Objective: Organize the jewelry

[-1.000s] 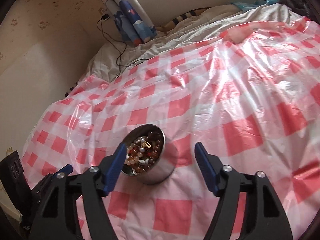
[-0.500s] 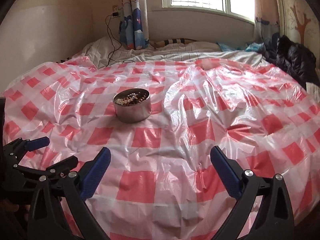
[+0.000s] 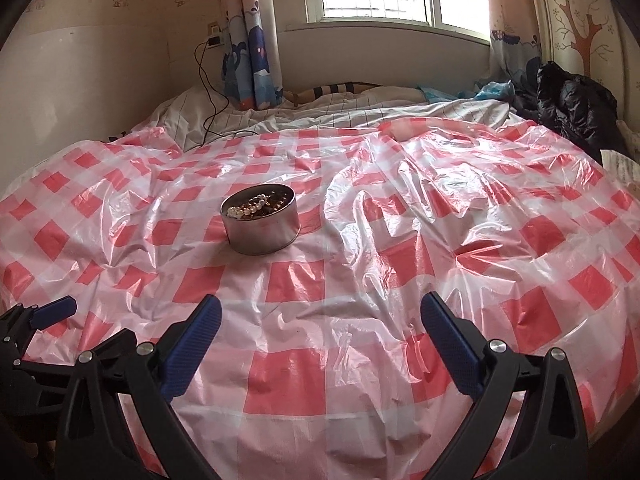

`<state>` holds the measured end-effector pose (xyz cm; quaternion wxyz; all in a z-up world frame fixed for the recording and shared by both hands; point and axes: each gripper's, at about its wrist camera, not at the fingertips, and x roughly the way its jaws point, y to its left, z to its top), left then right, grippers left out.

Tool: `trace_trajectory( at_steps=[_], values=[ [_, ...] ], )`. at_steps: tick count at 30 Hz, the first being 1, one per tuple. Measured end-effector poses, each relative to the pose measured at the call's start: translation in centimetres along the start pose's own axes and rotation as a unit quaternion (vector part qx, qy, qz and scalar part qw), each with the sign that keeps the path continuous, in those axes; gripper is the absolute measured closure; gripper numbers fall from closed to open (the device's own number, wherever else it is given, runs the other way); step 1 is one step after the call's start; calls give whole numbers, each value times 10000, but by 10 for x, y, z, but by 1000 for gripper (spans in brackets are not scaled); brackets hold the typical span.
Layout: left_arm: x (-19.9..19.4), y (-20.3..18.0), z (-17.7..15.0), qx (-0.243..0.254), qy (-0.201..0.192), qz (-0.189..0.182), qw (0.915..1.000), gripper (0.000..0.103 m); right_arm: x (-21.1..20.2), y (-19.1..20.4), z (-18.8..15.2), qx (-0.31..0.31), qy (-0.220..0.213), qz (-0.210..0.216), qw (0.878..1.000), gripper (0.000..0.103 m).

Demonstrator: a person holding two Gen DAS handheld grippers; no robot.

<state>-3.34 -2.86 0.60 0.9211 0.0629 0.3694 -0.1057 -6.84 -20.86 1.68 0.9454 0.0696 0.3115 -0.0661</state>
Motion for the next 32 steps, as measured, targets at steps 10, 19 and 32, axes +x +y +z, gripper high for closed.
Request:
trace_trajectory(
  at_steps=[10,19,32],
  values=[
    [1,-6,2,34,-17,-41,10000,8,7,0,-2,-27,104,-36,9999,7],
    [-5,-7,4,-58,-339,-124,9993,11,1,-6,-3,24,-123,-100,9999,7],
    [23,10,2,-421,415,239,9980,8,4,-9,-2,-8,-225,-308,9993,7]
  ],
)
